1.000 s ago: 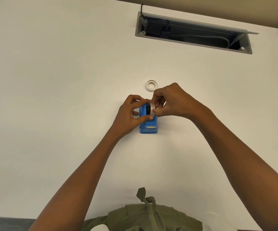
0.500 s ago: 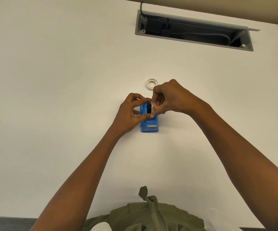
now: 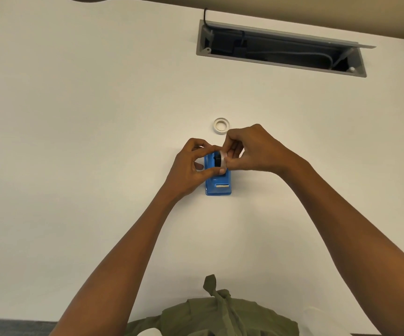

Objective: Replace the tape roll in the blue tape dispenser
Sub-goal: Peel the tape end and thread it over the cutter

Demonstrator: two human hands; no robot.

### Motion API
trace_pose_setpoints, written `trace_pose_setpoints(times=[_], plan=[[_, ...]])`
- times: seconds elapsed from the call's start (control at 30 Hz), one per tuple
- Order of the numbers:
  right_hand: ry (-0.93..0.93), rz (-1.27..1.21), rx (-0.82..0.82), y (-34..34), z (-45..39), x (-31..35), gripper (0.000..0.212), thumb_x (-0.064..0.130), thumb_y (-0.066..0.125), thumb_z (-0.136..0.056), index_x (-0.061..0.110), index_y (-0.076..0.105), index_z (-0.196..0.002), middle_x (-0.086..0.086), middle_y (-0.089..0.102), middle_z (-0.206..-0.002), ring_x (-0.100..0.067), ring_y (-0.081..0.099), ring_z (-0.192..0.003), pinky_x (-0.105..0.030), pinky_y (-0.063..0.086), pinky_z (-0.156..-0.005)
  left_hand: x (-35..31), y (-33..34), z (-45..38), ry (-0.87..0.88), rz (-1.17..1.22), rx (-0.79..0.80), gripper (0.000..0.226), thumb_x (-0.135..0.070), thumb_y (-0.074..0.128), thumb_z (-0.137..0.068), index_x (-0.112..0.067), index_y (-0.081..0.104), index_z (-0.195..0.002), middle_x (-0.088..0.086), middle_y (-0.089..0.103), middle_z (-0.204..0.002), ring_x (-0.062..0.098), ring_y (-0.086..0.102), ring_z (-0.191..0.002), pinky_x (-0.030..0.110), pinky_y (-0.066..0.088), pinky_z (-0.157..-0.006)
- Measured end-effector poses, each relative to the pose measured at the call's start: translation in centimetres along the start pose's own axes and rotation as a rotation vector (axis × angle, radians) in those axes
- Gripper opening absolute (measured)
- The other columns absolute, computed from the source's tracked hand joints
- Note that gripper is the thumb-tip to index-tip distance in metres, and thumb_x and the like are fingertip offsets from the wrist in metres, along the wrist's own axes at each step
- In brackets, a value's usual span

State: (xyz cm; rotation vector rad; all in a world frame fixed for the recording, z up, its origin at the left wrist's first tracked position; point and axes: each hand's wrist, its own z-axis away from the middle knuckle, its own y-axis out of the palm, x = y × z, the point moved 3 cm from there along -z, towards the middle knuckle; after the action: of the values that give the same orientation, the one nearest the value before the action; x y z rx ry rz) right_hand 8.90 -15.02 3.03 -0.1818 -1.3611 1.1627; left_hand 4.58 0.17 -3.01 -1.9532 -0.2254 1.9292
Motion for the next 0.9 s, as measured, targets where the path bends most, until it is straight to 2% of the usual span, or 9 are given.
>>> trace_pose_setpoints(times=[0.1,0.27,0.43,0.63,0.9], plan=[[0.005,0.049,0.051,0.5,0.2,-0.1,0.033,0.025,0.077,-0.062,0.014,0.055,-0.085,-0.004,0.068,-0.073,-0.017,0.065,-0.067,-0.032,0.055,-0.064,-0.1,-0.2,0.0,0.007,0.003,0.002,0.045,-0.025,0.077,-0.073,-0.022,0.063,-0.116,-0.002,0.048,-0.111,0.008,0.052,-0.098,0.017,0.050,-0.072],[0.044,0.063,0.056,0.6,-0.4,-0.3,0.033,0.015,0.080,-0.060,0.019,0.052,-0.077,-0.006,0.068,-0.073,-0.021,0.066,-0.065,-0.040,0.058,-0.067,-0.1,-0.1,0.0,0.007,0.003,0.009,0.045,-0.023,0.076,-0.074,-0.019,0.062,-0.116,-0.002,0.047,-0.112,0.010,0.052,-0.099,0.015,0.050,-0.071],[0.054,-0.006,0.100,0.4,-1.0,-0.2,0.029,0.005,0.080,-0.061,0.011,0.056,-0.075,-0.011,0.070,-0.067,-0.025,0.069,-0.057,-0.037,0.060,-0.058,0.0,-0.1,-0.1,0.006,0.010,0.011,0.045,-0.023,0.077,-0.073,-0.020,0.063,-0.115,-0.002,0.047,-0.111,0.009,0.051,-0.099,0.017,0.050,-0.071],[0.067,-0.049,0.120,0.1,-1.5,-0.4,0.022,0.002,0.079,-0.064,0.010,0.060,-0.071,-0.012,0.070,-0.067,-0.021,0.070,-0.054,-0.031,0.060,-0.054,0.2,0.0,-0.2,0.002,-0.008,0.012,0.045,-0.027,0.077,-0.073,-0.022,0.063,-0.115,-0.004,0.046,-0.110,0.001,0.051,-0.096,0.009,0.048,-0.068],[0.072,-0.156,0.113,0.0,-1.5,-0.6,0.020,-0.006,0.072,-0.067,0.010,0.061,-0.069,-0.013,0.070,-0.067,-0.016,0.069,-0.051,-0.021,0.055,-0.049,0.3,0.0,-0.2,-0.004,-0.011,0.015,0.045,-0.026,0.077,-0.073,-0.023,0.063,-0.115,-0.004,0.046,-0.111,0.007,0.051,-0.098,0.007,0.048,-0.070]])
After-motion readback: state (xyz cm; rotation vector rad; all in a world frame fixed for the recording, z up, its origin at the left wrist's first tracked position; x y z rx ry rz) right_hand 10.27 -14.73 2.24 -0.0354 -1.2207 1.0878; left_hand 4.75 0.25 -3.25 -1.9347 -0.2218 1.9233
